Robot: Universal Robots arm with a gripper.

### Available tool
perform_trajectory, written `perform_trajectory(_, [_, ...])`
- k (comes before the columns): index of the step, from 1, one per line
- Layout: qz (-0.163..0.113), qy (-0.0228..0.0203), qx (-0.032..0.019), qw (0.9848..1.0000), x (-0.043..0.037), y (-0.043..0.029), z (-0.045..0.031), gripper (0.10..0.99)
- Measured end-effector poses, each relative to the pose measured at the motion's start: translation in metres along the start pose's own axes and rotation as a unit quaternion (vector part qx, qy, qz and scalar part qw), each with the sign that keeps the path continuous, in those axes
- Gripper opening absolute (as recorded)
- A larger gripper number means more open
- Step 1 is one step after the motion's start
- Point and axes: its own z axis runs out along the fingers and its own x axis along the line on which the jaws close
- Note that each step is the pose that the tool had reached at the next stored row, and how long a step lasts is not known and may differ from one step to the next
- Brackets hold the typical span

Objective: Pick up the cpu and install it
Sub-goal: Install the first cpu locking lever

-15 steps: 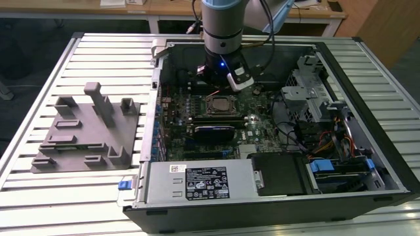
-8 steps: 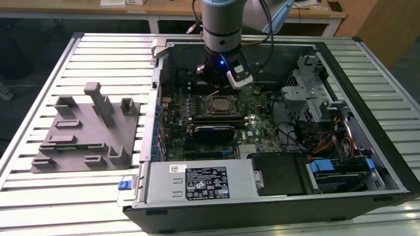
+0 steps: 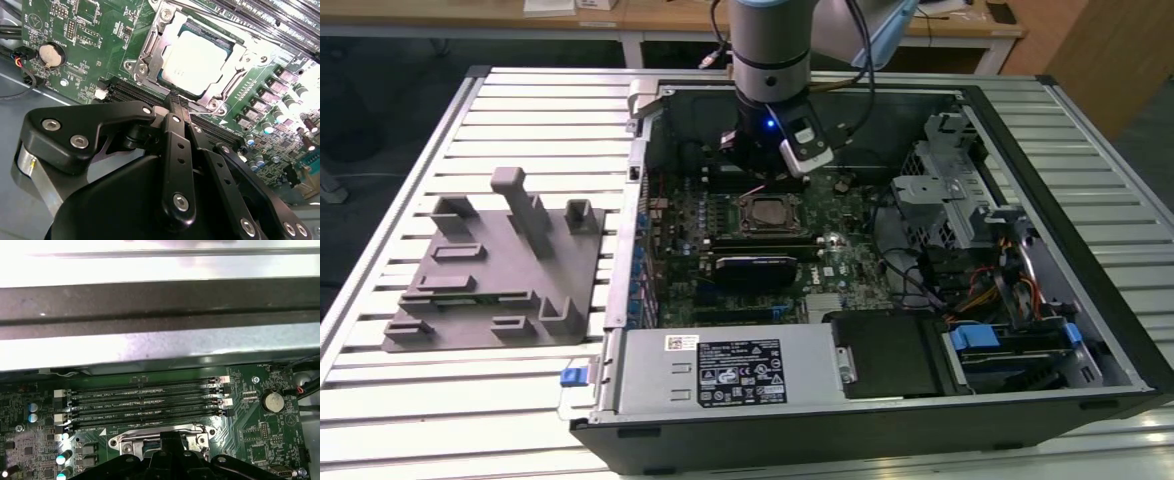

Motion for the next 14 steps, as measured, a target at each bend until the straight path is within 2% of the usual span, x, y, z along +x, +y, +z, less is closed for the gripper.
perform_trajectory(6, [0.0,-0.0001,0.0004,1.0,0.0003,0.0024,0.001,0.106])
perform_trajectory(14, [0.0,-0.0001,0.0009,1.0,0.0012,0.0093,0.0031,0.106])
